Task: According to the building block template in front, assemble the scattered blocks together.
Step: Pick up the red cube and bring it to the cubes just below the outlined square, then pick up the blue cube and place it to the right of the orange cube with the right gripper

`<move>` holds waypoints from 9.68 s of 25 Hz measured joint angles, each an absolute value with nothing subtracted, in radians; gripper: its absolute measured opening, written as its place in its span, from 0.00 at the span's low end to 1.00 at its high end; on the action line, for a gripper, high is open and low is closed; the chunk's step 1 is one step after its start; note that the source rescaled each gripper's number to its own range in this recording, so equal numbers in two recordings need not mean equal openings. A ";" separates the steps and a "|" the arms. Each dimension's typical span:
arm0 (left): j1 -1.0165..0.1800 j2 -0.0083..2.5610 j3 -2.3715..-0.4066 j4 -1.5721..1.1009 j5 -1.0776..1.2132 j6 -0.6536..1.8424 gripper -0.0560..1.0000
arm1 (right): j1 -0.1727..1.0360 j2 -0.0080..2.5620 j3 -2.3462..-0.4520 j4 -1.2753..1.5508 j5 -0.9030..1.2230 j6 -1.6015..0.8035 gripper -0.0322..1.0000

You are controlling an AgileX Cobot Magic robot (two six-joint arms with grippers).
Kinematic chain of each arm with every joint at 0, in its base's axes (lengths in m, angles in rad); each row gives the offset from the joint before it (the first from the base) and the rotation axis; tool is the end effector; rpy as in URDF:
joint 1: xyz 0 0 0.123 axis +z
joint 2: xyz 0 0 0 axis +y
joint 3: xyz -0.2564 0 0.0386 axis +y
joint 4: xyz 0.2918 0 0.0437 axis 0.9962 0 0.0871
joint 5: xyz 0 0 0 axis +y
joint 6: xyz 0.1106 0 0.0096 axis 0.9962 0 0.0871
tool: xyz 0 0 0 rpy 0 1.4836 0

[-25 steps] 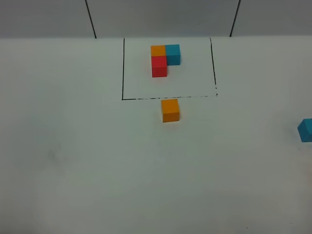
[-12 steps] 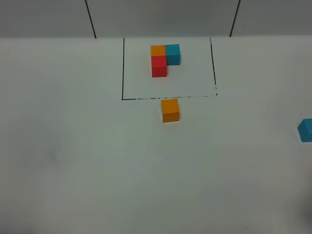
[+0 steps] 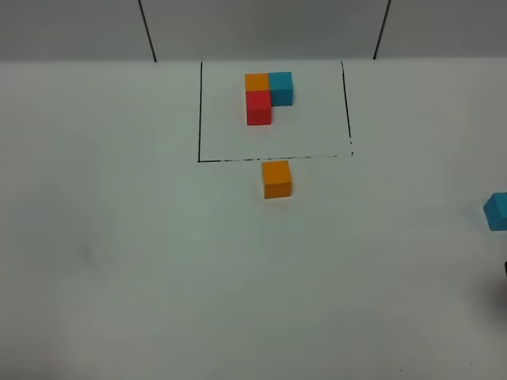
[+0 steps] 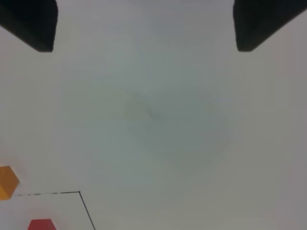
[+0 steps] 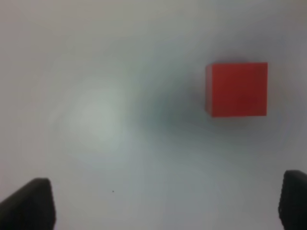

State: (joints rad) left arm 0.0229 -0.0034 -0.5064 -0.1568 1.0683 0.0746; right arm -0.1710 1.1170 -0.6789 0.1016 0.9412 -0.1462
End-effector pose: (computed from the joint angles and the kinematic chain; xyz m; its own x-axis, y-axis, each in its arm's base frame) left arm 0.0754 -0.0135 0.2918 -0.4494 -0.0117 -0.8933 0.0989 0.9931 -0.0627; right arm 0.2338 -0.0311 0.1798 -0.9559 0.0780 -0.2832 0.0651 0.9964 0.0546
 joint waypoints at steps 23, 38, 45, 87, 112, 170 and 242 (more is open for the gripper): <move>0.023 -0.003 -0.506 -0.157 1.068 0.075 0.64 | -0.330 1.574 -0.679 0.077 0.659 -0.341 0.88; 0.023 -0.003 -0.506 -0.157 1.068 0.075 0.64 | -0.330 1.711 -0.680 0.076 0.617 -0.351 0.59; 0.023 -0.003 -0.506 -0.157 1.068 0.075 0.64 | -0.330 1.692 -0.680 0.071 0.628 -0.268 0.05; 0.023 -0.003 -0.506 -0.137 1.068 0.071 0.64 | 0.668 2.034 -1.391 -0.076 0.930 0.573 0.05; 0.023 -0.003 -0.506 -0.136 1.068 0.071 0.64 | 0.679 2.222 -1.564 -0.110 0.915 0.630 0.05; 0.023 -0.003 -0.506 -0.136 1.068 0.071 0.63 | 0.657 2.225 -1.565 -0.150 0.823 0.783 0.05; 0.023 -0.003 -0.506 -0.136 1.068 0.069 0.63 | -0.200 1.869 -1.007 0.024 0.658 -0.187 0.99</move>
